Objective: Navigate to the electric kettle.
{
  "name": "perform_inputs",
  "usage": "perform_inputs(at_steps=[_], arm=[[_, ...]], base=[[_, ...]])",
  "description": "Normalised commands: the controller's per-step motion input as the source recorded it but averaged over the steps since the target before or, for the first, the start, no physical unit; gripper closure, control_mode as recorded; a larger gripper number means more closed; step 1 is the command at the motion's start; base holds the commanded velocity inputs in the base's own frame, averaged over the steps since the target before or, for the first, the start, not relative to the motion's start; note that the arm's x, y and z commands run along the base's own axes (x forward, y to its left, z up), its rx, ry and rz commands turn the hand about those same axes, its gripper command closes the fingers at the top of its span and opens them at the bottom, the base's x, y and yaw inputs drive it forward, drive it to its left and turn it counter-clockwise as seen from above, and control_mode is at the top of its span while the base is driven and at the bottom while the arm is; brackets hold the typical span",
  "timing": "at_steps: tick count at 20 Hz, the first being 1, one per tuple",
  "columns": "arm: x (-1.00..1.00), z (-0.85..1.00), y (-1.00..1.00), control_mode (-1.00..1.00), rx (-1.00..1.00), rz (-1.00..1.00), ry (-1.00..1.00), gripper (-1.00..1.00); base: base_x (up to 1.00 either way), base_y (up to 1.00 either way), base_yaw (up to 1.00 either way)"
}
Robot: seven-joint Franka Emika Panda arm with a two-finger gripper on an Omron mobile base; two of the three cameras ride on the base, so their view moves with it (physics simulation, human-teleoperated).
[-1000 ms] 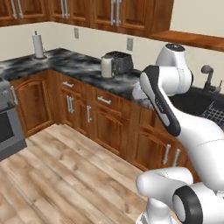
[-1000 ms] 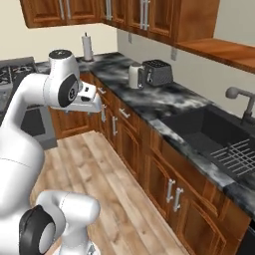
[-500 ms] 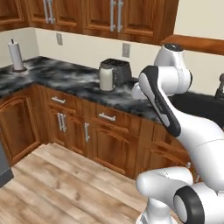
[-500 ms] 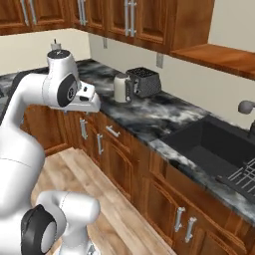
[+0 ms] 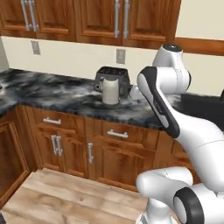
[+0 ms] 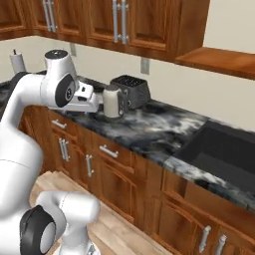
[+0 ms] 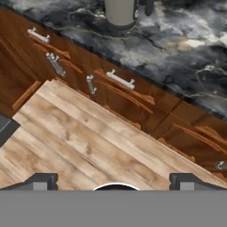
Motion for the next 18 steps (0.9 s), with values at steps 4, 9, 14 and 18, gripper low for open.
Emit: perform_inputs(at_steps=[4,9,14,18], arm=[[0.00,0.00,0.00,1.00,0.00,0.00,0.00,-1.00],[0.00,0.00,0.00,1.00,0.00,0.00,0.00,-1.00],[0.00,0.00,0.00,1.00,0.00,0.00,0.00,-1.00],[0.00,0.00,0.00,1.00,0.00,0.00,0.00,-1.00]], base=[[1.00,0.91,-0.46],[1.00,0.70,-0.45],[0.97,0.64,-0.44],[0.54,0.13,-0.34]])
